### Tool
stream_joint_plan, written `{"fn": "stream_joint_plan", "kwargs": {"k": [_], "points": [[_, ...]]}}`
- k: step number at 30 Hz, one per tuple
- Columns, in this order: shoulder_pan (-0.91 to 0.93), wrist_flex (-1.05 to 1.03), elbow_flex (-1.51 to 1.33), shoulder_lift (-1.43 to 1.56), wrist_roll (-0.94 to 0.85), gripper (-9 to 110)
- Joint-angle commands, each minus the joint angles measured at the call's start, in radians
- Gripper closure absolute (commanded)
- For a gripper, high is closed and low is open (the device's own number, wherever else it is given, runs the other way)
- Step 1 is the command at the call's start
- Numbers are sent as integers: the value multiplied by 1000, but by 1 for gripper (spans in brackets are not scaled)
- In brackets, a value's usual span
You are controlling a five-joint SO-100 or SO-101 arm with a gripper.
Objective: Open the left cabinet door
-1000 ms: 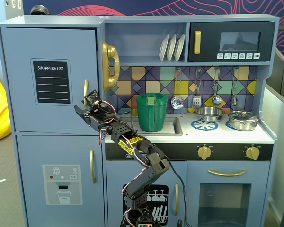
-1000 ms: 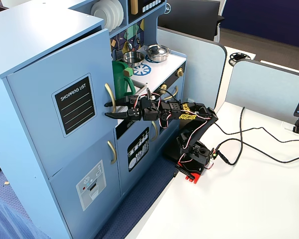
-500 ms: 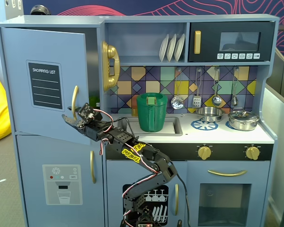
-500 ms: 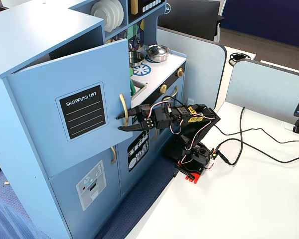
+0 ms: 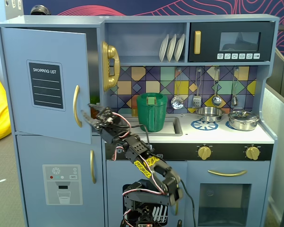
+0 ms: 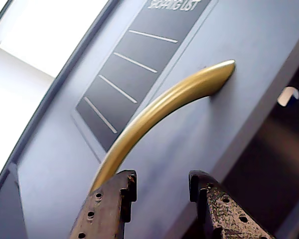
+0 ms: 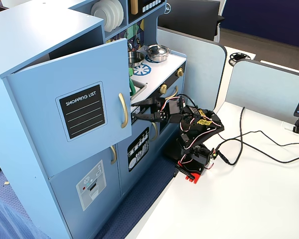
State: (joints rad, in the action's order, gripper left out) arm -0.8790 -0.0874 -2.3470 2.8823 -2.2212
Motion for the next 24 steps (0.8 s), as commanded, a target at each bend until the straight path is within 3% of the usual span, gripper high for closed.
{"fn": "stream_joint_plan", "kwargs": {"k": [1, 11, 24], "points": [[91, -51, 8, 78, 41, 98], [250, -80, 43, -15, 140, 99], [57, 66, 135, -284, 23, 99]]}}
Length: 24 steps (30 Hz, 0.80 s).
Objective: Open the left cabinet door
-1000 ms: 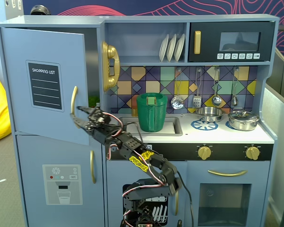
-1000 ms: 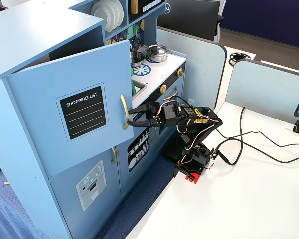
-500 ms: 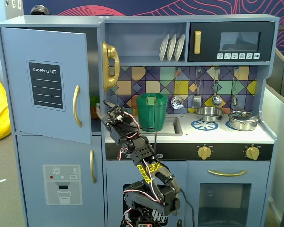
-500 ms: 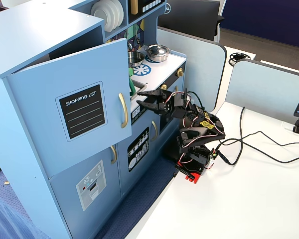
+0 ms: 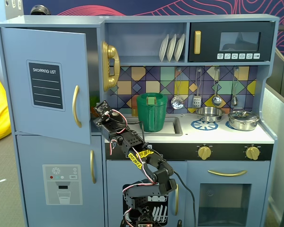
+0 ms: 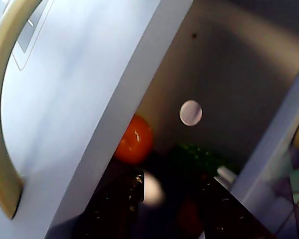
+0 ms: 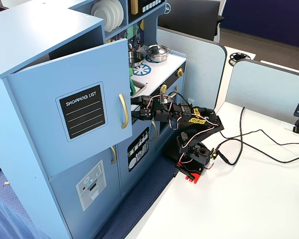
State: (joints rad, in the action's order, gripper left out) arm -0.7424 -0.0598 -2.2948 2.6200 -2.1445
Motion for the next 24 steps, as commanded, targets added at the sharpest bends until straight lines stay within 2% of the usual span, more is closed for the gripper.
{"fn": "stream_joint_plan", "kwargs": {"k": [1, 15, 20, 24], "points": [[-109, 40, 77, -20, -77, 99], [-376, 104, 54, -64, -201, 98], [-426, 129, 55, -84, -230, 98], [-394, 137, 41, -74, -221, 98]]}}
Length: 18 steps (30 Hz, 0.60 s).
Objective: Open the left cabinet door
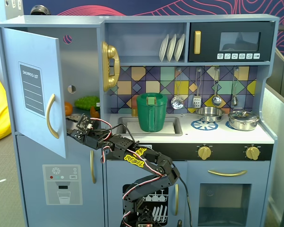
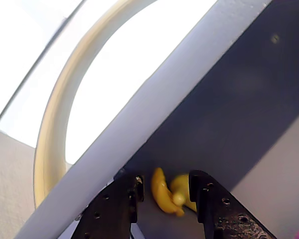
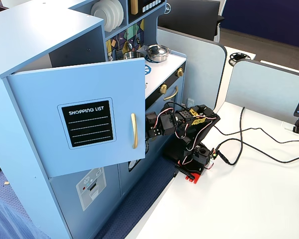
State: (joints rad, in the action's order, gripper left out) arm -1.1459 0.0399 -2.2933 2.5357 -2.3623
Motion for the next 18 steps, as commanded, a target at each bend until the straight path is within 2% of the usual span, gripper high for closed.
{"fn": "stream_joint_plan", "kwargs": {"k": [1, 11, 18], "points": [[34, 37, 34, 20, 5, 98], [523, -201, -64, 212, 199, 99], [859, -749, 48, 256, 453, 99]]}}
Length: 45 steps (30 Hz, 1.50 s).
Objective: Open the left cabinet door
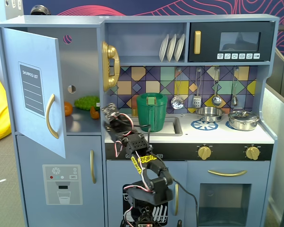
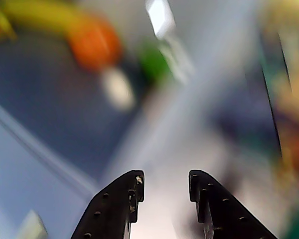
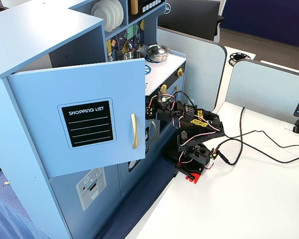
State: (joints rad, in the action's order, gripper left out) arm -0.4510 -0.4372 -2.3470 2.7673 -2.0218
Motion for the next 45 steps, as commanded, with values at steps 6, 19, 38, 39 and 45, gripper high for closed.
{"fn": "stream_joint_plan", "kwargs": {"k": [6, 19, 38, 39, 45], "points": [[331, -707, 23, 38, 207, 99], [420, -930, -512, 301, 396, 99], [445, -1078, -650, 411, 560, 101], [448, -1089, -650, 411, 546, 101], [468, -1094, -650, 411, 499, 100]]}}
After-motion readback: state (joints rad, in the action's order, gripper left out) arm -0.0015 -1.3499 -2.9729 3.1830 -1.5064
